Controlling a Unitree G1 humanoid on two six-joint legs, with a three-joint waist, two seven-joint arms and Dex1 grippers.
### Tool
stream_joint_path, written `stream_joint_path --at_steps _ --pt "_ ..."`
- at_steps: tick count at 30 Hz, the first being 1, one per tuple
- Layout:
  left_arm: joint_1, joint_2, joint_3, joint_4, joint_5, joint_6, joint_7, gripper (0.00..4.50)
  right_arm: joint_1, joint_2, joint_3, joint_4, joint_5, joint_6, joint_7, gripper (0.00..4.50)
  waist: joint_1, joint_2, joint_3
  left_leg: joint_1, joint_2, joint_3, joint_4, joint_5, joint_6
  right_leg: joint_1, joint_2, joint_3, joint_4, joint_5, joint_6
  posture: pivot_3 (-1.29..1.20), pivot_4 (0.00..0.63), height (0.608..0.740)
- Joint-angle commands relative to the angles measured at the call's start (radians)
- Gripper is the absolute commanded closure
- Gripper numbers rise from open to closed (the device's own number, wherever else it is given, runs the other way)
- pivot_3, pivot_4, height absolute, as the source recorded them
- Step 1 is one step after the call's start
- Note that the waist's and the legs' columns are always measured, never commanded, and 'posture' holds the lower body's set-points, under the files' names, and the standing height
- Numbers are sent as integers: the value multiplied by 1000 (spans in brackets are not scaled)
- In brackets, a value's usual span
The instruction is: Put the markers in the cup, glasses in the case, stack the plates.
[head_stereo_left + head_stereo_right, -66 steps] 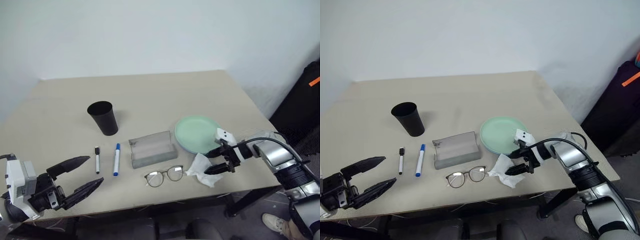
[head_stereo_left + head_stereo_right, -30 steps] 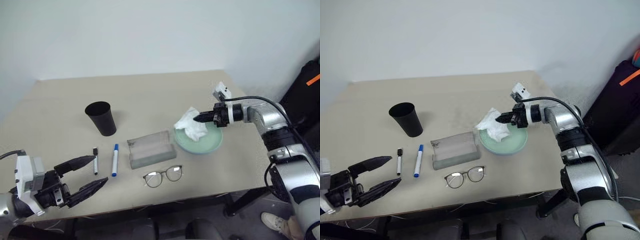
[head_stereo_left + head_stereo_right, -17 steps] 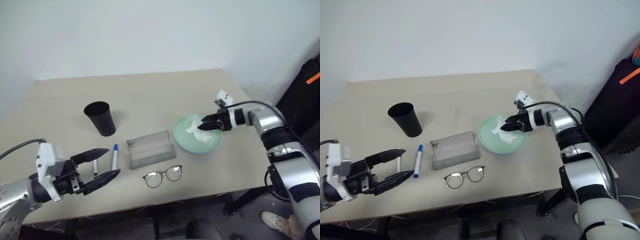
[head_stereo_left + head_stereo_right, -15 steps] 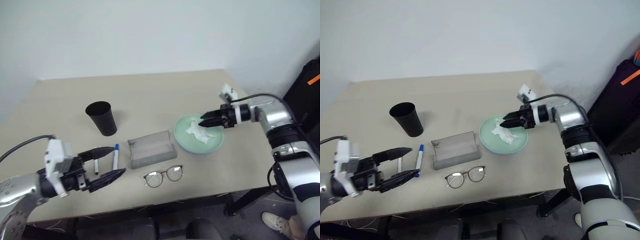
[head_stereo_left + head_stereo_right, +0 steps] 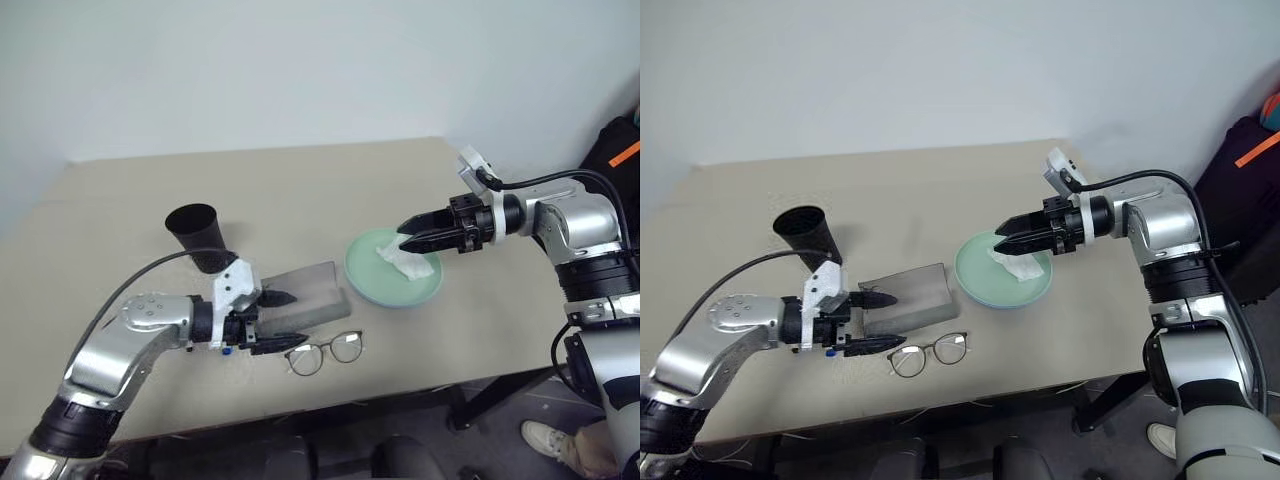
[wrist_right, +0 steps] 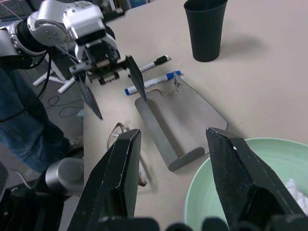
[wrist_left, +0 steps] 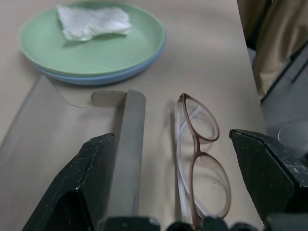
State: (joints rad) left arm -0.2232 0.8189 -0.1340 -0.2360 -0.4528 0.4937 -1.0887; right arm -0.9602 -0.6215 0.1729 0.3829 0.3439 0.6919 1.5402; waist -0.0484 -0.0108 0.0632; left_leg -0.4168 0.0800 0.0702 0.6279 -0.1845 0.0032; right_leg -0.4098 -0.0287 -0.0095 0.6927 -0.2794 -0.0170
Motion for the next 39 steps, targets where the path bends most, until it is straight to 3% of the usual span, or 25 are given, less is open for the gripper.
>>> stream_joint_path --at_steps 1,16,19,23,39 --pt "-63 -28 -64 47 59 -54 -47 490 3 -14 -19 -44 16 -1 -11 2188 0 0 0 0 0 0 0 0 0 0 0 0 0 0 0 0 0 740" --pt "-129 -130 -194 94 135 -54 -124 490 39 -17 -12 -88 21 12 -54 2188 0 0 0 0 0 -1 2 1 2 1 0 0 0 1 1 0 0 740" --pt "-138 -129 -201 101 154 -56 -127 1135 45 -18 -12 -92 22 13 -62 2157 0 0 0 0 0 -1 2 1 2 1 0 0 0 1 1 0 0 740" --pt "-148 -143 -207 118 183 -87 -122 2456 50 -17 -12 -95 24 14 -69 2157 0 0 0 0 0 -1 2 1 3 1 0 0 0 1 2 0 0 740" --pt "-152 -155 -231 141 252 -95 -133 2456 60 -19 -14 -108 28 23 -84 2157 0 0 0 0 -1 -1 2 2 3 1 0 1 0 1 2 0 0 740"
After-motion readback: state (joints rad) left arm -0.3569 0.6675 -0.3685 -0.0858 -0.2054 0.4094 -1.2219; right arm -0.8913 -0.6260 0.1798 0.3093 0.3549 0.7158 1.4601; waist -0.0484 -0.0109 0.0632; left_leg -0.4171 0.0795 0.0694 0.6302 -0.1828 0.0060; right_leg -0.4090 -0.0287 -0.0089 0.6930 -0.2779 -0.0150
